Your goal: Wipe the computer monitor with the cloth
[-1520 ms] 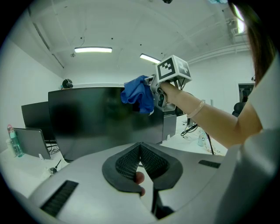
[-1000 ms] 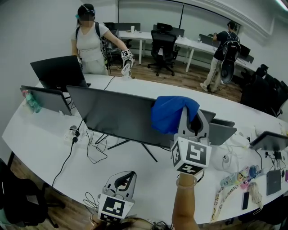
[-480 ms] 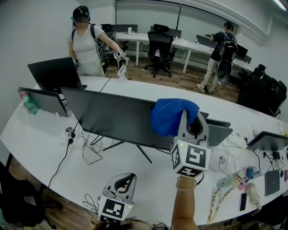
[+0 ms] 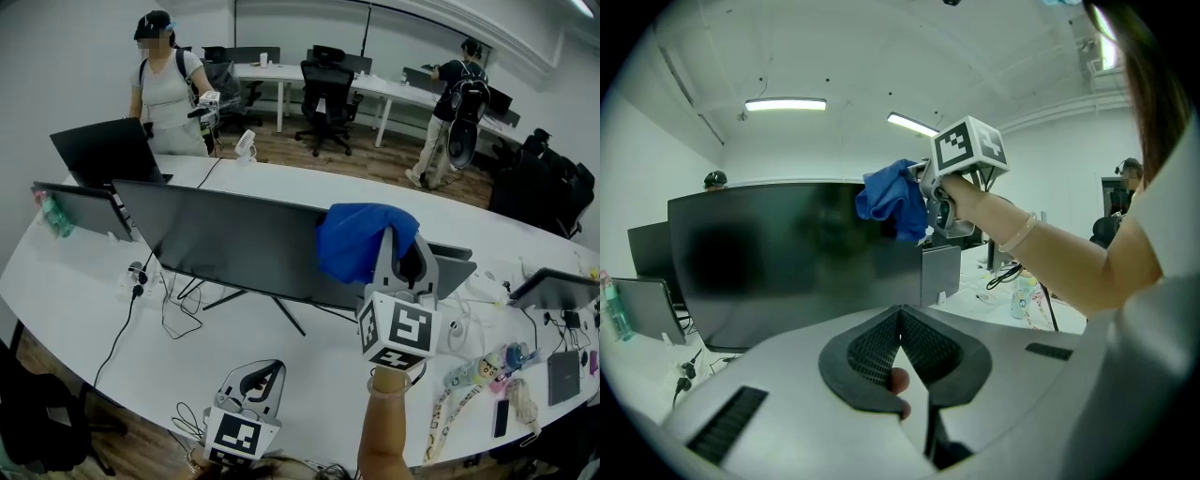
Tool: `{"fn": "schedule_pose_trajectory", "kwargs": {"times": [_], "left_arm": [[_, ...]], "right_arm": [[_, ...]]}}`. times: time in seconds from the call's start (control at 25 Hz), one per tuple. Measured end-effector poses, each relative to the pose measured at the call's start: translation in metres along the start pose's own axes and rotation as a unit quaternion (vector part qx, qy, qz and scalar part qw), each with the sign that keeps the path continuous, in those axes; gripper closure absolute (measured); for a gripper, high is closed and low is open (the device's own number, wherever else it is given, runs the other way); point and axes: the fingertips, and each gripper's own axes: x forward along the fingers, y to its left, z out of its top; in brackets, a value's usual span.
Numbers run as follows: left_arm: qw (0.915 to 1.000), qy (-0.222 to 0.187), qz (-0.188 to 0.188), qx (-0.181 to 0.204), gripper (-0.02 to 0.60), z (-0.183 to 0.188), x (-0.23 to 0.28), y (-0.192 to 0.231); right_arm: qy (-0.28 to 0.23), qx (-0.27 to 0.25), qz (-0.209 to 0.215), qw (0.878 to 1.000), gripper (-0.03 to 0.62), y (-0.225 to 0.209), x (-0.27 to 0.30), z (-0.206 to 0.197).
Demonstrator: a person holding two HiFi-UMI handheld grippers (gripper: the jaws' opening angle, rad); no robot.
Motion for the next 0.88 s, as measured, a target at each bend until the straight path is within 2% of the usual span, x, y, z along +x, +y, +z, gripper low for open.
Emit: {"fn": "schedule_pose_trajectory", "kwargs": {"times": [0.88], "left_arm": [[0.9999, 0.008, -0.006, 0.007, 0.572, 0.0, 0.016, -0.031]], "right_arm": [[-0.008, 0.01, -0.011, 1.0, 0.531, -0.041, -0.013, -0.006]]}}
